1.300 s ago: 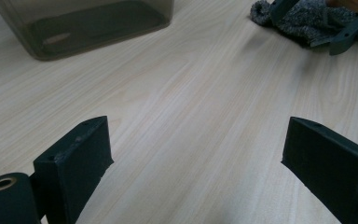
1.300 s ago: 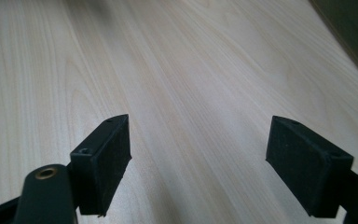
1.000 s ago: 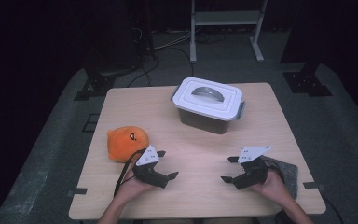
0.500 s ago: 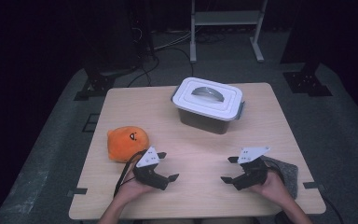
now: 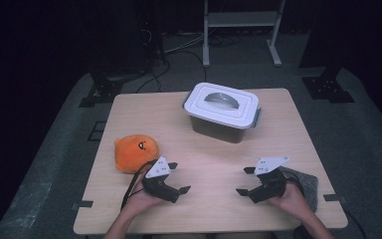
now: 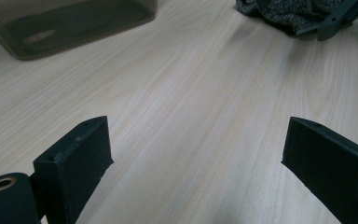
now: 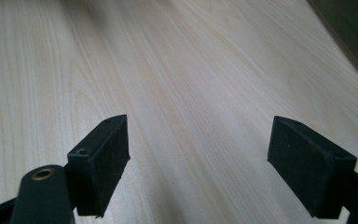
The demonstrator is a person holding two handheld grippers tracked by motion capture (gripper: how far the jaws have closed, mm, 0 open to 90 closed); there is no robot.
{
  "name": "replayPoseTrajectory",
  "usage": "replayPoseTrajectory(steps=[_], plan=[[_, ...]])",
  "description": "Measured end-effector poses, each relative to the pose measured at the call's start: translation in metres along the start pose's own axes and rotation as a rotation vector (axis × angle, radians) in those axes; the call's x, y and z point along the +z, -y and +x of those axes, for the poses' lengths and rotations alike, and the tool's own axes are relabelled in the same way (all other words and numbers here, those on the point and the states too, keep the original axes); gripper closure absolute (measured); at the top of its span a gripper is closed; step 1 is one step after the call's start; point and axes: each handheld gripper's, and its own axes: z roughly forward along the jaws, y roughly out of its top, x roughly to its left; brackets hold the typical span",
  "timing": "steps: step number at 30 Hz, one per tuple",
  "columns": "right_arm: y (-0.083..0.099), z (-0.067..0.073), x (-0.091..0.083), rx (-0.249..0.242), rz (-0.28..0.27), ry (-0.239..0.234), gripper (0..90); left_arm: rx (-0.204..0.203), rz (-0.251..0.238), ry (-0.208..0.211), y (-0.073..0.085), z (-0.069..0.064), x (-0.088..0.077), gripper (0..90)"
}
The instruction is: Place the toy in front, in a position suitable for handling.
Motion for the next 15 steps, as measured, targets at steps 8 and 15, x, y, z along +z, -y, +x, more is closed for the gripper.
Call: replayPoseTrajectory(steps=[8,15], plan=[[0.002,-0.0027,0.0005,0.008,-0.003,-0.008,19.4,0.002,0.007,0.002,-0.0014,0.0021,0.0013,7.1],[0.0021,-0.0024,0.0005,0.005,-0.001,-0.01,19.4,0.019,-0.008,-0.004,-0.0065,0.0017,-0.0031,7.1]])
